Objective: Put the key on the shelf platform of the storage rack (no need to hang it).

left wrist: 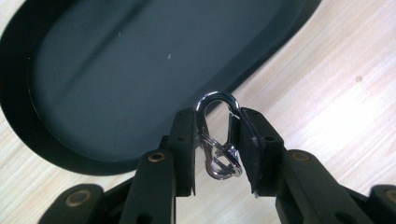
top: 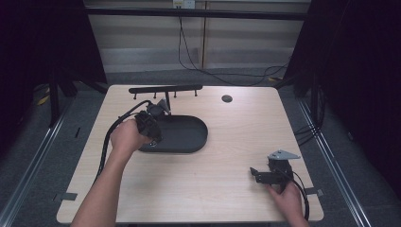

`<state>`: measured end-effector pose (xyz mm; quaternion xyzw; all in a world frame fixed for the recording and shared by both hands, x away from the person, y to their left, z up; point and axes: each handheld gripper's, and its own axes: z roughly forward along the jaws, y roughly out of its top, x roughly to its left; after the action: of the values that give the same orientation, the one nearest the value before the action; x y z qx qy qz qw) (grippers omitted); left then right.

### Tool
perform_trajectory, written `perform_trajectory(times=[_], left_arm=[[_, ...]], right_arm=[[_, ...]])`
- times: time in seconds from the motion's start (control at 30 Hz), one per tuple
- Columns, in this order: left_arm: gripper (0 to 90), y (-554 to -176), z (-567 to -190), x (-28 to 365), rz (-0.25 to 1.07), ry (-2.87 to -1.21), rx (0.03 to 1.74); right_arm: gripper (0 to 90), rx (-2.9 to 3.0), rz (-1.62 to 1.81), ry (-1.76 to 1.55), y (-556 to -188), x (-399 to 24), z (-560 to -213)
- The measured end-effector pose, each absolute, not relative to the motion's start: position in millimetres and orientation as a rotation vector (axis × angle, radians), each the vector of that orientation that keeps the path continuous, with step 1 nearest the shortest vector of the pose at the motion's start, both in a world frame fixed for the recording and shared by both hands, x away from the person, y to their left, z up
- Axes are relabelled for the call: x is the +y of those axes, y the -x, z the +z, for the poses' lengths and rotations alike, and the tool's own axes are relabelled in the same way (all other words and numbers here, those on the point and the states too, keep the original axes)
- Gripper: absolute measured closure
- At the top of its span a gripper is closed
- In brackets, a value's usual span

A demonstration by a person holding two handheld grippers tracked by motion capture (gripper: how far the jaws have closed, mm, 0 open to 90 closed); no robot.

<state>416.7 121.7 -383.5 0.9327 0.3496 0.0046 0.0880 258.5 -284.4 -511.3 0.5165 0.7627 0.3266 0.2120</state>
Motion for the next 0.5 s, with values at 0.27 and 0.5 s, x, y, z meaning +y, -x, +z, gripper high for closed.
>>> perform_trajectory(times=[0.27, 0.5], left_arm=[[67.8, -423.1, -389.1, 120.4, 0.02, -2.774, 1.06], [67.8, -426.3, -392.8, 117.6, 0.06, -2.748, 1.08]], right_arm=[[12.9, 2.119, 0.907, -1.434, -258.5, -284.4, -511.3], [12.8, 2.119, 0.907, -1.433, -258.5, -284.5, -511.4]])
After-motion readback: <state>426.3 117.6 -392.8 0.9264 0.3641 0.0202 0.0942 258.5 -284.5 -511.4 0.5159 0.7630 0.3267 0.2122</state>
